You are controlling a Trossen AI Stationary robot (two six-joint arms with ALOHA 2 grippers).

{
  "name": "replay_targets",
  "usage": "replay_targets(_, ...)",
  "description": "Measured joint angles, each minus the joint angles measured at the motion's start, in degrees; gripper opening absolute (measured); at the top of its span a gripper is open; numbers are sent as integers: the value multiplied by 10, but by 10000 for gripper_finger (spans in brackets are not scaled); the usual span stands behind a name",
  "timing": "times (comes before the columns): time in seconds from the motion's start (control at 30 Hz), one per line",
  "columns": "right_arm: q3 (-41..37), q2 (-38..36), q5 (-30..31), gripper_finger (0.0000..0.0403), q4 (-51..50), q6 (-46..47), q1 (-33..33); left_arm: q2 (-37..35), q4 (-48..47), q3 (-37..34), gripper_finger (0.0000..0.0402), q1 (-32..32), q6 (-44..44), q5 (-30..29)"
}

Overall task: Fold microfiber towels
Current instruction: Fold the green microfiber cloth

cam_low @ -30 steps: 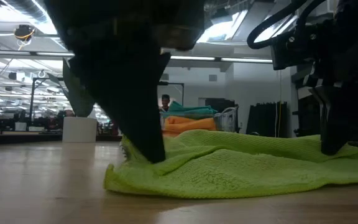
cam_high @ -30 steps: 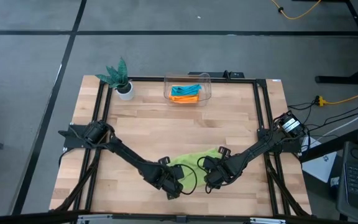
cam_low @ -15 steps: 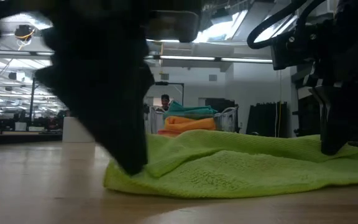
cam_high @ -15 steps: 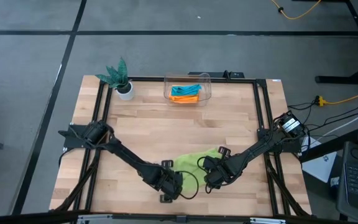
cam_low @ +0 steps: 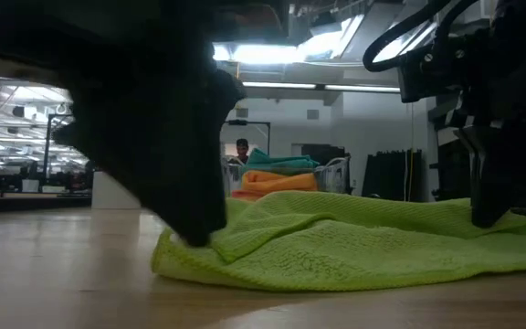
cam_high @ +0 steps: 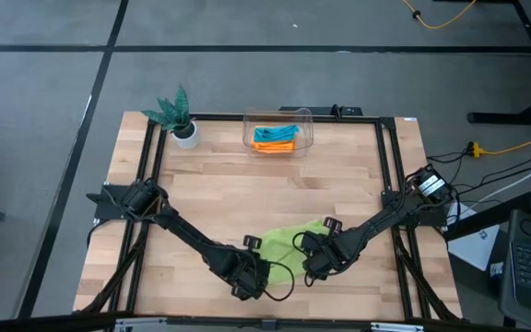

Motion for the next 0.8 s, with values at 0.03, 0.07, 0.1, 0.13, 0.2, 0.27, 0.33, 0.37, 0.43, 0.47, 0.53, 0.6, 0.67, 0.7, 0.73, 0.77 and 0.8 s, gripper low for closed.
replay_targets(0.03,0,0,0,4,0,0,0,0,0,0,103,0,15,17)
replay_targets(0.07,0,0,0,4,0,0,0,0,-1,0,103,0,28,29)
replay_targets(0.1,0,0,0,4,0,0,0,0,-1,0,103,0,40,35)
replay_targets(0.13,0,0,0,4,0,0,0,0,0,0,103,-1,49,35)
replay_targets(0.2,0,0,0,4,0,0,0,0,0,0,103,-1,68,31)
replay_targets(0.27,0,0,0,4,0,0,0,0,0,0,103,1,75,14)
replay_targets(0.33,0,0,0,4,1,0,0,0,0,0,103,5,75,1)
replay_targets(0.37,0,0,0,4,2,0,0,0,0,0,103,8,75,-2)
replay_targets(0.43,0,0,0,4,4,0,0,0,1,0,103,12,75,-2)
replay_targets(0.47,0,0,0,4,5,0,0,0,1,0,103,13,75,-2)
replay_targets(0.53,0,0,0,4,5,0,0,0,0,0,103,16,75,14)
replay_targets(0.6,0,0,0,4,5,0,0,0,0,0,103,17,75,51)
replay_targets(0.67,0,0,0,4,5,0,0,0,-3,0,101,16,75,61)
replay_targets(0.7,0,0,0,4,6,0,0,0,-5,0,100,16,75,57)
replay_targets(0.73,0,0,0,4,6,0,0,0,-7,0,99,16,76,52)
replay_targets(0.77,0,0,2,4,5,0,0,0,-9,0,98,16,78,49)
replay_targets(0.8,0,0,4,4,6,0,0,0,-9,0,97,16,83,48)
